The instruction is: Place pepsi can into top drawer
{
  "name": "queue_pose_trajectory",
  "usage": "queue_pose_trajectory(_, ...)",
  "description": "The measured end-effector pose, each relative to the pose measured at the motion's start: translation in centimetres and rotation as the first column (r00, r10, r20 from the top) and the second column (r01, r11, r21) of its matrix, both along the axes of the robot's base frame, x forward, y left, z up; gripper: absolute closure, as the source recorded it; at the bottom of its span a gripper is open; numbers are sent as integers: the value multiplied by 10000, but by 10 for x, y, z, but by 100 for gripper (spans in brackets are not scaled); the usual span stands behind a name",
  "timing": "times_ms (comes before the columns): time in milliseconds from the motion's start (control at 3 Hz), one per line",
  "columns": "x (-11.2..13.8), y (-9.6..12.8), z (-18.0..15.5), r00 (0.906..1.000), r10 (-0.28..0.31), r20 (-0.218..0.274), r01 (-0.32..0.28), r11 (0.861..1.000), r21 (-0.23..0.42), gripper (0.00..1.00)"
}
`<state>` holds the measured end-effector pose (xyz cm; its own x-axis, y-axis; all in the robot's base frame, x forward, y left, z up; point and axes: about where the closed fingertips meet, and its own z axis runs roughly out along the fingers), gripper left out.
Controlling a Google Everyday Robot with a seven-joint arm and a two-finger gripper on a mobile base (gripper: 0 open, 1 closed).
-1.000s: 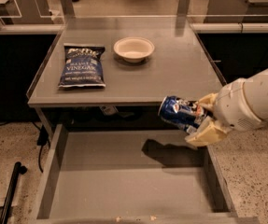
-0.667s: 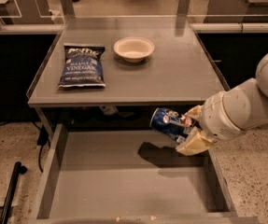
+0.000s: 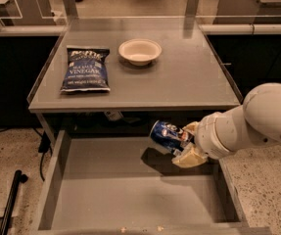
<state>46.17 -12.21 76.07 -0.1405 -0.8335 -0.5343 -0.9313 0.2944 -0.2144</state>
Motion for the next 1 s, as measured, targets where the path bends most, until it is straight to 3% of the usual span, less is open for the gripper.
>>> queue_pose_trajectory(333, 9, 6, -35, 9990, -400, 211, 394, 9988, 299, 100)
queue_pose_trajectory(1000, 4, 13, -93, 9990, -202, -411, 204, 9998, 41, 100)
